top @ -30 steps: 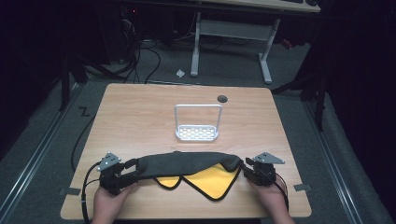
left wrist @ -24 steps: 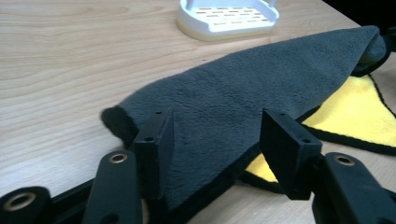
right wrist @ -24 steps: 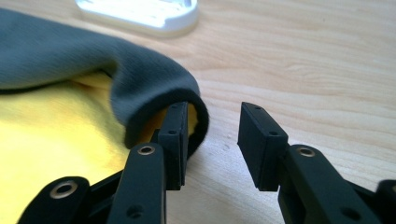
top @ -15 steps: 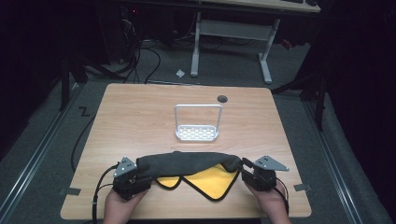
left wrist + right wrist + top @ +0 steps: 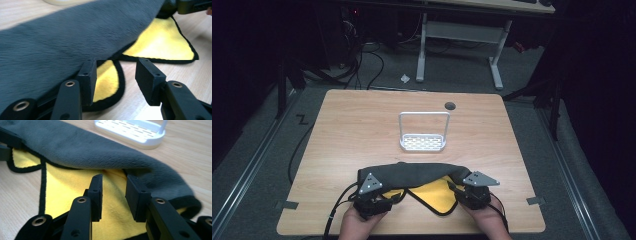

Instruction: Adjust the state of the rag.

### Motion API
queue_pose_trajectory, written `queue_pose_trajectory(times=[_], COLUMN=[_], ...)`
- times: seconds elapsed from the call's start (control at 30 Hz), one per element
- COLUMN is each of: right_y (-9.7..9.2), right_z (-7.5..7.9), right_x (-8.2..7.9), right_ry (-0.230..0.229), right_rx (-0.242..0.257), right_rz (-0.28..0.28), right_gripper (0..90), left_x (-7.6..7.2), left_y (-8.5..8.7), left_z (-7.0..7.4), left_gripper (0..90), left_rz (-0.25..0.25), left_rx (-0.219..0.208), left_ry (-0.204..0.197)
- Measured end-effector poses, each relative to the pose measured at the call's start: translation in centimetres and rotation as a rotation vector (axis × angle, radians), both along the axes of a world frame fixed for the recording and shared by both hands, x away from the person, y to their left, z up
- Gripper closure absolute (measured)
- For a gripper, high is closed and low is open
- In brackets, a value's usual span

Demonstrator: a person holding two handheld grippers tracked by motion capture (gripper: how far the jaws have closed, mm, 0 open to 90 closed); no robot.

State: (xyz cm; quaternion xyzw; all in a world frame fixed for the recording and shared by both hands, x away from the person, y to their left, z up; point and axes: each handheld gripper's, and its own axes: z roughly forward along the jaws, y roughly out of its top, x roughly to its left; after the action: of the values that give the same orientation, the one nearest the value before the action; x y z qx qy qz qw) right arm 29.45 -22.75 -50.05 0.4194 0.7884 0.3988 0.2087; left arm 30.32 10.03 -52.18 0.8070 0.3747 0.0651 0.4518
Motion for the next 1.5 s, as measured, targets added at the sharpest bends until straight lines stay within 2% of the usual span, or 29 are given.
queue_pose_trajectory(times=[0.17,0.23,0.27,0.43,0.47,0.53,0.6,0.67,0.7,0.9,1.17,1.27,1.5], right_y=[0.7,0.8,1.0,1.2,1.2,1.4,1.7,1.7,1.6,1.1,-0.9,-1.7,-3.8], right_z=[-0.9,-1.0,-1.2,-1.8,-1.9,-2.2,-2.6,-2.6,-2.6,-2.5,-2.6,-2.6,-2.5], right_x=[0.2,0.2,0.2,0.5,0.6,0.7,0.8,0.9,0.9,0.9,1.2,1.2,1.5], right_ry=[0.047,0.049,0.052,0.08,0.084,0.098,0.108,0.102,0.101,0.105,0.1,0.094,0.099], right_rx=[-0.023,-0.028,-0.04,-0.058,-0.064,-0.076,-0.103,-0.106,-0.118,-0.117,-0.119,-0.126,-0.129], right_rz=[0.025,0.03,0.033,0.039,0.04,0.044,0.044,0.043,0.039,0.023,-0.024,-0.04,-0.096], right_gripper=[70.0,70.1,71.0,71.9,72.4,73.1,77.4,79.8,84.4,87.9,89.8,90.0,90.0], left_x=[-0.2,-0.2,0.0,0.1,0.1,0.2,0.3,0.3,0.3,0.6,1.0,0.7,0.3], left_y=[-1.1,-1.3,-1.5,-1.5,-1.5,-1.4,-1.3,-1.3,-1.2,0.0,3.6,4.6,5.6], left_z=[-0.5,-0.6,-0.9,-1.0,-1.0,-1.0,-1.0,-0.9,-0.9,-0.8,-0.6,-0.6,-0.5], left_gripper=[53.5,53.8,56.0,68.0,68.0,75.6,78.4,80.4,81.0,82.0,82.8,83.1,83.3], left_rz=[-0.045,-0.044,-0.04,-0.03,-0.027,-0.03,-0.034,-0.035,-0.04,-0.028,0.038,0.042,0.052], left_rx=[0.039,0.048,0.073,0.095,0.1,0.105,0.112,0.114,0.117,0.125,0.115,0.111,0.103], left_ry=[0.008,0.008,0.011,-0.002,-0.006,-0.007,-0.007,-0.007,-0.004,0.006,0.047,0.067,0.08])
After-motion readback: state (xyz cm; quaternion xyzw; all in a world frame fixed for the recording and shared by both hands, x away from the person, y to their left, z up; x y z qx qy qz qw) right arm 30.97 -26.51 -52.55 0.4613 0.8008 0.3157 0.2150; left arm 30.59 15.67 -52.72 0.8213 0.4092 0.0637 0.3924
